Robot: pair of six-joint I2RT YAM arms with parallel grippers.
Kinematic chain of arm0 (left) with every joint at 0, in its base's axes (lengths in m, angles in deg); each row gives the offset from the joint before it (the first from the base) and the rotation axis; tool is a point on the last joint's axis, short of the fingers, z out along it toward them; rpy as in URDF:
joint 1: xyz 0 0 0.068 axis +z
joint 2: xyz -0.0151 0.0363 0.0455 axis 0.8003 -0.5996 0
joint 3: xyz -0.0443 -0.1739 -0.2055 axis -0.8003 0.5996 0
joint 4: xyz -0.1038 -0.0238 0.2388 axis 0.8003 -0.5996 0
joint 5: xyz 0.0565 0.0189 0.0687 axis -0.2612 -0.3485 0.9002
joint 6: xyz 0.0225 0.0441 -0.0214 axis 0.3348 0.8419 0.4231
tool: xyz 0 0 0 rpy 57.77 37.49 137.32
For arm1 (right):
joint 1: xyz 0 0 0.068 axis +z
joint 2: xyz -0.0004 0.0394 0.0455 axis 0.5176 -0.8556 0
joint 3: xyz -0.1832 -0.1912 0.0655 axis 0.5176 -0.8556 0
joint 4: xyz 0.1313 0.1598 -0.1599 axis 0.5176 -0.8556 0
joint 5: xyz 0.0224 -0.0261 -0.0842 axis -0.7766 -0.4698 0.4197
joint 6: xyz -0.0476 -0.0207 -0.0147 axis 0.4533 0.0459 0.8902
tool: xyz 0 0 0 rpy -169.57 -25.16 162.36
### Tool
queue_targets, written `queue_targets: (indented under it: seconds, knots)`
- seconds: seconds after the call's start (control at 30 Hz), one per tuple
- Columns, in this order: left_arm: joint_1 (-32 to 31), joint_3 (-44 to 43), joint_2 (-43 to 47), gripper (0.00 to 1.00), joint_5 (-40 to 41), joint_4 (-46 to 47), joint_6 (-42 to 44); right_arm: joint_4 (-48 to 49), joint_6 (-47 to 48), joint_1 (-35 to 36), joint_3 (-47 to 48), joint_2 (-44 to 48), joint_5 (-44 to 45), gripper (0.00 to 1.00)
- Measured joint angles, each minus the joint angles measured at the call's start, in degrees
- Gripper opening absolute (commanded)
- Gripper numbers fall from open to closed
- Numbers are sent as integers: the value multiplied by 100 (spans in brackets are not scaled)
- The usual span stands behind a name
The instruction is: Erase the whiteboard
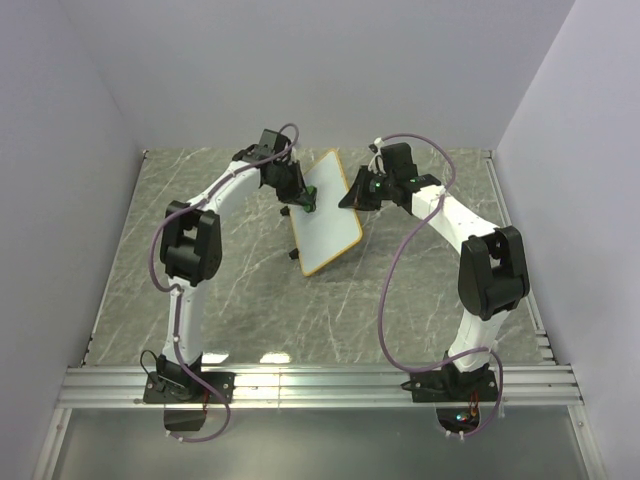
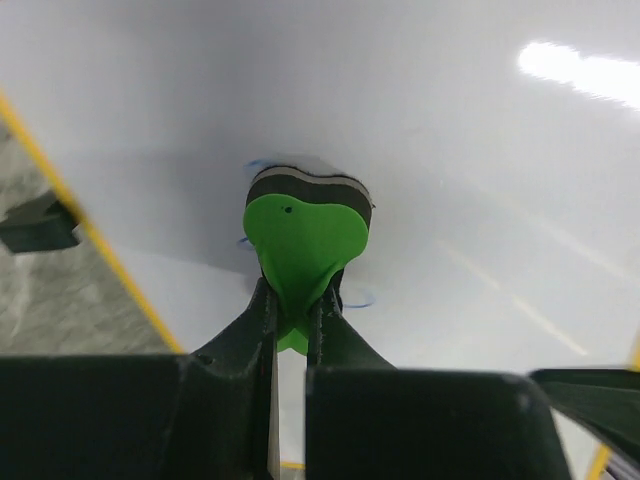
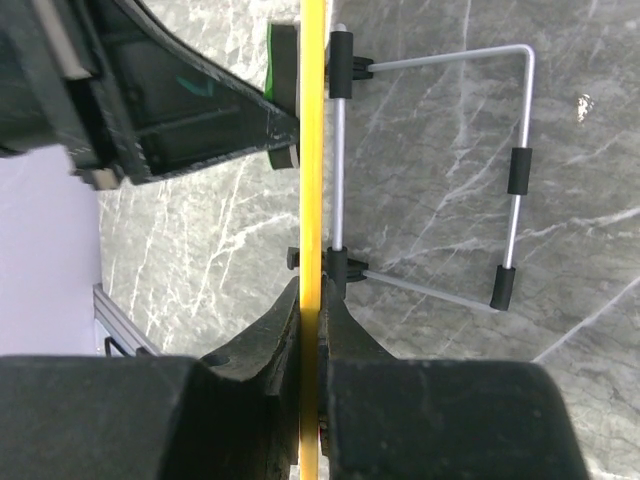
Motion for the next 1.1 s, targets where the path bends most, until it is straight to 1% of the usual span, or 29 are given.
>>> queue_targets:
  seconds: [0.13,0.4,0.53,0.63,0.87,1.1]
  knots:
    - [79,662,188,0,98,190,4,-24,-2,-9,0,2,7,0]
    - [61,1082,372,0,337,291,42,-20,0,-11,0,2,-11,0]
    - [-94,957,407,0,590,114,107,-22,0,-11,0,4,-13,0]
    - [-234,706,407,0,590,-133,120,-22,0,-11,0,4,-11,0]
    - [-522,35,382,0,332,-409,125,-24,0,-11,0,4,-9,0]
    - [-501,-33,354,0,83,-393,59,-24,-2,-11,0,4,-9,0]
